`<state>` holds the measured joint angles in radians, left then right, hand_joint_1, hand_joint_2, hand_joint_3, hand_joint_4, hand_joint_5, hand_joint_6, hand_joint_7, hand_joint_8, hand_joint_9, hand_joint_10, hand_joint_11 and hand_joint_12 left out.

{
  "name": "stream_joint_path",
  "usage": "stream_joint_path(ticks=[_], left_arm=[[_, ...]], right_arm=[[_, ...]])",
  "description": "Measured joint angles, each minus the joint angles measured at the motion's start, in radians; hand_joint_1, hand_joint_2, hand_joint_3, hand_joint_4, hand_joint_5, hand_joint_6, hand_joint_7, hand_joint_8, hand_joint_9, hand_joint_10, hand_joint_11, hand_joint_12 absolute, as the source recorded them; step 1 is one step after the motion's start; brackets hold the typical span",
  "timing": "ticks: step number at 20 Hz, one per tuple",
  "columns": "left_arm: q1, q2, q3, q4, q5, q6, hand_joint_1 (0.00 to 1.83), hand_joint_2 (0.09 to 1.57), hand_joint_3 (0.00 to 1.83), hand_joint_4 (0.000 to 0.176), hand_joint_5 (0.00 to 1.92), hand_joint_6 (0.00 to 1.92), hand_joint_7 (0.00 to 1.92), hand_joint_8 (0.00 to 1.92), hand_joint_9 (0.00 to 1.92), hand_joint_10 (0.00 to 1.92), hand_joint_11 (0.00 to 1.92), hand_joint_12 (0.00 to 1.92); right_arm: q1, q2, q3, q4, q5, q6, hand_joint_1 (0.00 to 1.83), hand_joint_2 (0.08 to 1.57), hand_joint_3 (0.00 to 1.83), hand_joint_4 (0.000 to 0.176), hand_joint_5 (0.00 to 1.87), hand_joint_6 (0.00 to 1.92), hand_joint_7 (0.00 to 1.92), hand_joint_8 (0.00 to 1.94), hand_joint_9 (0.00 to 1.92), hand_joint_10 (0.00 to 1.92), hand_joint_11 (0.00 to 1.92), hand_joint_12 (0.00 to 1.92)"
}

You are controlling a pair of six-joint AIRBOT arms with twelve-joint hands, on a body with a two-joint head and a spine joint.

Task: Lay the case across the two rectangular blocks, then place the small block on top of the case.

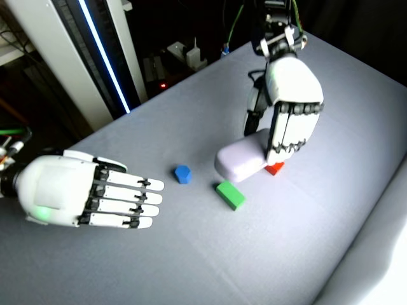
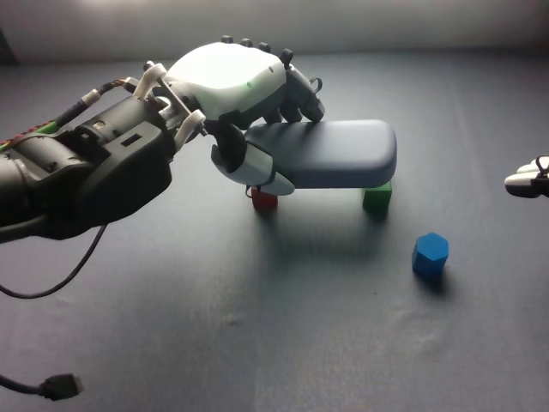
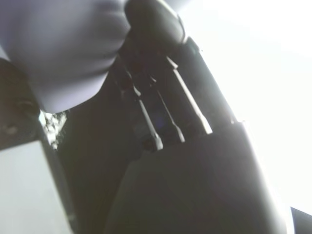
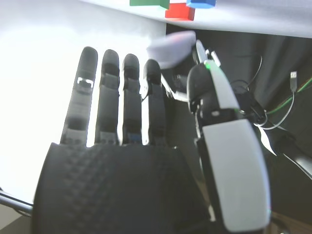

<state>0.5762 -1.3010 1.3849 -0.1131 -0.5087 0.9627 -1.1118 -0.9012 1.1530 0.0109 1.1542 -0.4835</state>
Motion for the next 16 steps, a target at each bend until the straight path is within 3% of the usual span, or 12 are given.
stream_joint_path(ticks=[5,10,11,12,13,14,15,16], left_arm=[[0.000,-0.031,0.040,-0.053,0.025,-0.003,1.26,1.09,0.00,0.000,1.07,0.67,1.03,1.10,0.92,0.97,0.73,1.45],[-0.003,-0.043,0.041,-0.059,0.020,-0.007,1.27,1.09,0.00,0.000,1.02,0.74,1.05,1.07,0.99,0.77,0.80,1.27],[-0.004,-0.043,0.039,-0.055,0.019,-0.007,1.27,1.09,0.00,0.000,1.02,0.68,1.04,1.12,0.97,0.91,0.81,1.37],[-0.008,-0.043,0.039,-0.054,0.021,-0.007,1.26,1.10,0.00,0.000,1.00,0.75,1.03,1.11,0.91,0.86,0.77,1.34],[-0.008,-0.043,0.039,-0.055,0.019,-0.007,1.19,1.09,0.01,0.000,1.01,0.87,0.92,0.67,0.89,0.76,0.73,1.30],[-0.008,-0.043,0.039,-0.055,0.018,-0.007,1.17,1.01,0.00,0.000,0.86,0.34,0.90,0.39,0.84,0.64,0.63,1.27],[-0.008,-0.043,0.039,-0.055,0.019,-0.007,1.13,0.98,0.00,0.000,0.83,0.09,0.89,0.19,0.82,0.50,0.58,1.22],[-0.008,-0.043,0.039,-0.055,0.019,-0.006,1.12,0.96,0.00,0.000,0.81,0.02,0.89,0.07,0.84,0.39,0.58,1.20]], right_arm=[[0.000,-0.002,0.000,-0.002,-0.001,0.000,0.75,1.31,0.00,0.000,0.45,0.00,0.44,0.00,0.43,0.00,0.18,0.65],[0.000,-0.002,0.000,-0.005,0.000,0.001,0.78,1.31,0.00,0.000,0.46,0.00,0.45,0.00,0.44,0.00,0.20,0.64],[0.000,-0.002,0.000,-0.004,-0.001,0.001,0.78,1.31,0.00,0.000,0.46,0.00,0.45,0.00,0.44,0.00,0.22,0.65],[0.000,-0.003,0.000,-0.004,-0.001,0.001,0.77,1.31,0.00,0.000,0.46,0.00,0.45,0.00,0.45,0.00,0.25,0.62],[0.000,-0.003,0.000,-0.003,-0.001,0.001,0.77,1.31,0.00,0.000,0.45,0.00,0.45,0.00,0.45,0.00,0.25,0.61],[0.000,-0.003,0.000,-0.004,-0.001,0.002,0.77,1.31,0.00,0.000,0.45,0.00,0.44,0.00,0.44,0.00,0.22,0.59],[0.000,-0.003,0.000,-0.004,-0.001,0.004,0.76,1.31,0.00,0.000,0.45,0.00,0.44,0.00,0.43,0.00,0.22,0.59],[0.000,-0.003,0.000,-0.004,-0.001,0.004,0.76,1.31,0.00,0.000,0.46,0.00,0.44,0.00,0.43,0.00,0.23,0.60]])
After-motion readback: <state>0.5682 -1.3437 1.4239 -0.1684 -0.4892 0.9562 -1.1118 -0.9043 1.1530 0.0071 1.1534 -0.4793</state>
